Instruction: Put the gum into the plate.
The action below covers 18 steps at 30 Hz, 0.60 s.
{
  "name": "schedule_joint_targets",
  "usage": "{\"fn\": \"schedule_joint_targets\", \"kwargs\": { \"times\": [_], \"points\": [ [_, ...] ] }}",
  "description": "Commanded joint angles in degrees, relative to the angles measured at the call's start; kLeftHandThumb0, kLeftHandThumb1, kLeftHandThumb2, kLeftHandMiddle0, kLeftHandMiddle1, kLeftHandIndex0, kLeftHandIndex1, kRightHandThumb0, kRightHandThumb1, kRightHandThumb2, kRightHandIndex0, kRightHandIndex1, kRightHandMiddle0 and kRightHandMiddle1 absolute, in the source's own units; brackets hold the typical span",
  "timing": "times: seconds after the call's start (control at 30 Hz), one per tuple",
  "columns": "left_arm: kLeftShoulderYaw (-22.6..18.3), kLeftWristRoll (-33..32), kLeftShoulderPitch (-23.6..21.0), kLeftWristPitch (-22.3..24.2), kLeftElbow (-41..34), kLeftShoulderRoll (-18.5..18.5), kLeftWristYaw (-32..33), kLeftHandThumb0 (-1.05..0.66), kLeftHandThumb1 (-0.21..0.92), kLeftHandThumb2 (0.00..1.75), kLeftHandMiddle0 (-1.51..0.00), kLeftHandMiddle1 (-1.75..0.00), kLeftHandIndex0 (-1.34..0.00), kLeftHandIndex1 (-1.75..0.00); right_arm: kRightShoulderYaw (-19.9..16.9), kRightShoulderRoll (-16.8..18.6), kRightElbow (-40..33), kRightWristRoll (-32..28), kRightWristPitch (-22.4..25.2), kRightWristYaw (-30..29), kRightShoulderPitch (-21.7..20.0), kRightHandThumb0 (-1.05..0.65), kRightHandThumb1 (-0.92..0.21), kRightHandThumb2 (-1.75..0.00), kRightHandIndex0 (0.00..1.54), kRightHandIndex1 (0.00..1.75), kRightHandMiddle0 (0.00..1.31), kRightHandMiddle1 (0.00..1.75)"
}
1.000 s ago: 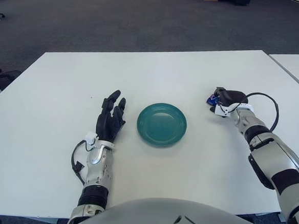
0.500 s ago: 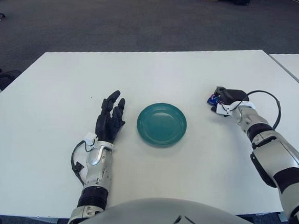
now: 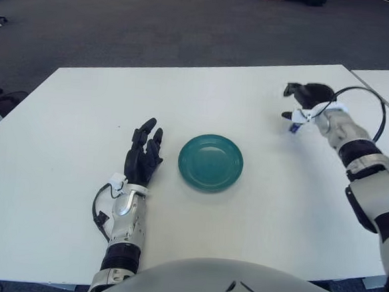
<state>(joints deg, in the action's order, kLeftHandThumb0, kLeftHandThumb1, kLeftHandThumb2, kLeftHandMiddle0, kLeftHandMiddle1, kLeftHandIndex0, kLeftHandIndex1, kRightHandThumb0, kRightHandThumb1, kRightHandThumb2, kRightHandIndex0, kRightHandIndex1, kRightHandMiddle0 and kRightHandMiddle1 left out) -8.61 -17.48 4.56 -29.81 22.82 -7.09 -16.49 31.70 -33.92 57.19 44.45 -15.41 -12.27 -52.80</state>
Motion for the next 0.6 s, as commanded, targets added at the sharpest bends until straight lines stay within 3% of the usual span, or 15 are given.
{"fn": "schedule_joint_targets", "kwargs": {
  "times": [0.0, 0.33, 0.57],
  "points": [
    [0.0, -0.2, 1.9, -0.7, 3.5, -1.7, 0.1, -0.81, 0.92, 0.80, -0.33, -0.01, 0.00, -0.83, -0.9, -1.2, -5.2, 0.3, 1.1, 2.6, 0.7, -0.41, -0.57, -0.99, 0.88, 1.75, 0.42, 1.75],
    [-0.2, -0.1, 1.0, -1.3, 4.9, -1.8, 0.1, -0.80, 0.92, 0.80, -0.32, -0.01, 0.00, -0.81, -3.2, -5.3, -16.6, 0.9, 2.4, 8.9, 1.6, -0.42, -0.53, -1.05, 0.91, 1.75, 0.45, 1.75],
    [-0.5, -0.9, 0.3, -1.1, 5.5, -2.1, -0.3, -0.79, 0.92, 0.80, -0.32, 0.00, 0.00, -0.78, -4.2, -5.2, -19.1, 1.3, 3.9, 12.2, 1.9, -0.43, -0.48, -1.11, 0.98, 1.75, 0.49, 1.75]
  ]
}}
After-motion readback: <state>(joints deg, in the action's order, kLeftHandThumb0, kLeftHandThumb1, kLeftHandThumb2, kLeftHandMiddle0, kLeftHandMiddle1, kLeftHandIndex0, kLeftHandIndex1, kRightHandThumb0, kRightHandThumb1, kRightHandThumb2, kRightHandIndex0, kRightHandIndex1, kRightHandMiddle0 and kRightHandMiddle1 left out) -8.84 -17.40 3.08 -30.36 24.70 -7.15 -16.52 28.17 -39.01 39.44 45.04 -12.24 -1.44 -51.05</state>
